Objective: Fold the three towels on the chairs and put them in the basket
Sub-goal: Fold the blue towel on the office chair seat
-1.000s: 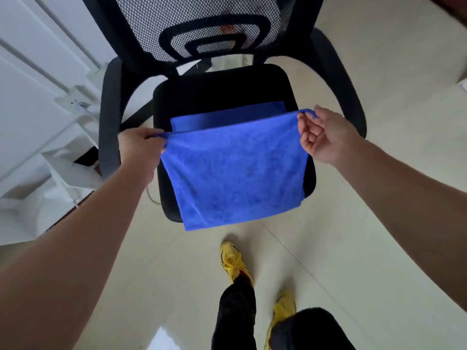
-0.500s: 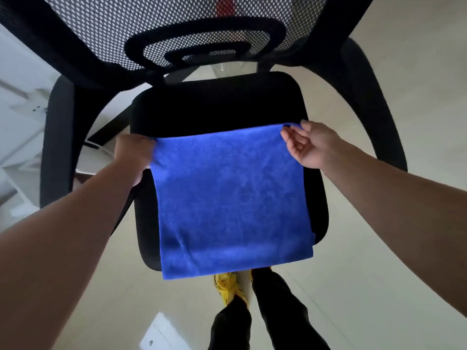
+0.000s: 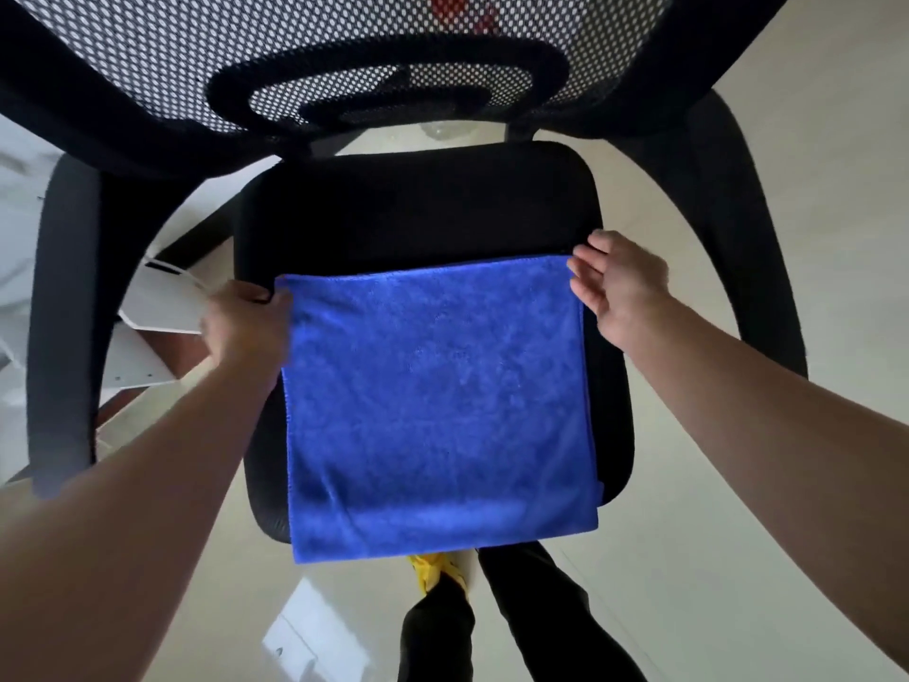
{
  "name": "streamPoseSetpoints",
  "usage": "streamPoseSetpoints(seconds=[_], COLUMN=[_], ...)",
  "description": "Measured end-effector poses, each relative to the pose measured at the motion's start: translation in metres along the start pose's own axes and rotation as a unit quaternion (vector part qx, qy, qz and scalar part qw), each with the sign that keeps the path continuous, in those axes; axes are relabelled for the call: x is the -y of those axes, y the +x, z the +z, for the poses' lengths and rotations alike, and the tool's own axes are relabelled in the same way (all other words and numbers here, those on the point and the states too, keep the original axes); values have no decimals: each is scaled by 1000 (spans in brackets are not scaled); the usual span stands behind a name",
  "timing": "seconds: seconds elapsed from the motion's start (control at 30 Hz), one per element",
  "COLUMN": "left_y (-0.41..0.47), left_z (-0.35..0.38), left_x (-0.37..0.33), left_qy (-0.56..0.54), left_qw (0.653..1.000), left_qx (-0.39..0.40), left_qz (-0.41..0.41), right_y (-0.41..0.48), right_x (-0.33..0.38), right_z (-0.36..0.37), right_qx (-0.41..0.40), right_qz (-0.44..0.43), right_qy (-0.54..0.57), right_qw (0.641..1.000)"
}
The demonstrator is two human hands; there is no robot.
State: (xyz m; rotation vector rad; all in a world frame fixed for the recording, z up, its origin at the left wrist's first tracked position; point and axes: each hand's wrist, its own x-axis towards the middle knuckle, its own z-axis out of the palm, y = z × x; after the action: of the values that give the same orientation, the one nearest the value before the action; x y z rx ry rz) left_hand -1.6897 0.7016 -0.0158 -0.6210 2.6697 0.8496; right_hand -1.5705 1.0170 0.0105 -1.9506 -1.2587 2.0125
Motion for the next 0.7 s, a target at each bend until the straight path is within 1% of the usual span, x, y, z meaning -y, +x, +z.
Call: streamPoseSetpoints(seconds=[0.07, 0.13, 0.17, 0.23, 0.27, 0.37, 0.43, 0.53, 0.63, 0.7], left_y=[-37, -68, -82, -111, -124, -151, -156, -147, -129, -112], left_z=[-7, -13, -17, -25, -30, -41, -48, -53, -49, -47], left_x=[20, 54, 72, 104, 117, 145, 152, 151, 141, 126], left_qy=[42, 47, 46, 32, 23, 5, 4, 15, 84, 94], left_qw=[998, 998, 997, 997, 996, 993, 993, 991, 977, 977], left_qx=[20, 49, 53, 59, 65, 88, 99, 131, 181, 173], left_qz=[41, 16, -9, -41, -53, -74, -57, -11, 71, 78], right_y=[-14, -27, -34, -53, -64, -93, -98, -93, -87, -83], right_x=[-27, -65, -84, -120, -135, -166, -173, -166, -149, -131], right_z=[-17, -43, -60, -94, -108, -134, -139, -136, -127, -116], right_qx=[-5, -12, -28, -61, -66, -51, -38, -38, -50, -46], right_qz=[-25, -55, -67, -70, -64, -66, -86, -112, -133, -141], right_qy=[-73, -154, -213, -340, -377, -399, -417, -439, -445, -437], right_qw=[997, 986, 974, 936, 922, 913, 904, 891, 884, 887])
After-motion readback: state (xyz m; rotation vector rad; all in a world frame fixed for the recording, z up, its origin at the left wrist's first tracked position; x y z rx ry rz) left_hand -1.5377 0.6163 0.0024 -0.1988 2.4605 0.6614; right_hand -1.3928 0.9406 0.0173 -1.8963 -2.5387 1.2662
